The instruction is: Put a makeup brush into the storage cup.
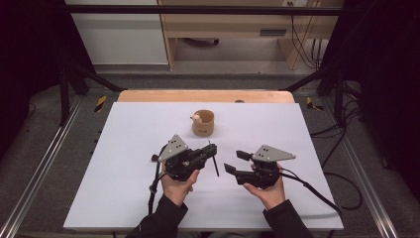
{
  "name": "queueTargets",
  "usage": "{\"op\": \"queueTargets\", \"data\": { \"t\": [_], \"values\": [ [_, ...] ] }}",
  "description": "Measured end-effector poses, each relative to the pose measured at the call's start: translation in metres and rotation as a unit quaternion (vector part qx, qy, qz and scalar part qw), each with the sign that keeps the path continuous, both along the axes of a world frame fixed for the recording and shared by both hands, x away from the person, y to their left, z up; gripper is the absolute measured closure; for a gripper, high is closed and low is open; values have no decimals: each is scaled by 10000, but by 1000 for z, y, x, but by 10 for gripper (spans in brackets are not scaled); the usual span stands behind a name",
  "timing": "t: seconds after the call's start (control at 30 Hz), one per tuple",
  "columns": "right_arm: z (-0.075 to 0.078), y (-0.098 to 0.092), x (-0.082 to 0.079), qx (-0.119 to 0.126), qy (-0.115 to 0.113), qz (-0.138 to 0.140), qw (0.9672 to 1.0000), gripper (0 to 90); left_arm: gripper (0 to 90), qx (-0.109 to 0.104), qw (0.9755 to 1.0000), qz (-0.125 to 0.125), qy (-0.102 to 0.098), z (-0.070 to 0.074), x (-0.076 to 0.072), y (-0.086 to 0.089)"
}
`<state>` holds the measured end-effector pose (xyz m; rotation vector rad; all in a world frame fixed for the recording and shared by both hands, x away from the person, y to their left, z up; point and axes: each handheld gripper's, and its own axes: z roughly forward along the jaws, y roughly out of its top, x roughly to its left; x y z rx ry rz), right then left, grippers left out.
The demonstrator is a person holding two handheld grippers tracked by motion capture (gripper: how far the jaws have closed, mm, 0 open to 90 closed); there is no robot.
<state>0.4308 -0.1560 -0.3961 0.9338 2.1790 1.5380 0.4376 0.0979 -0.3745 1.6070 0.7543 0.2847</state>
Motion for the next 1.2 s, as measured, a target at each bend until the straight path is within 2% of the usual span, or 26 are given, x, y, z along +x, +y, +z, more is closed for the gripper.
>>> {"op": "queueTargets", "data": {
  "t": [0.07,0.1,0.17,0.43,0.6,0.83,1.2],
  "values": [
    [-2,-3,3,-43,91,-88,9999,324,849,50,10000,13,-21,1,1,2],
    [-4,-6,5,-79,121,-153,9998,281,849,76,10000,30,-48,2,1,2],
    [-5,-6,5,-94,145,-189,9997,267,849,95,9999,46,-55,3,2,4],
    [-7,-16,7,-261,150,-434,9986,172,848,221,9997,85,-79,10,8,9],
    [-8,-21,6,-336,135,-555,9978,139,848,338,9993,127,-112,18,14,13],
    [-11,-32,5,-416,61,-669,9969,121,848,376,9989,229,-173,28,22,17],
    [-13,-47,2,-348,36,-913,9952,82,849,480,9980,353,-230,36,37,20]
  ]
}}
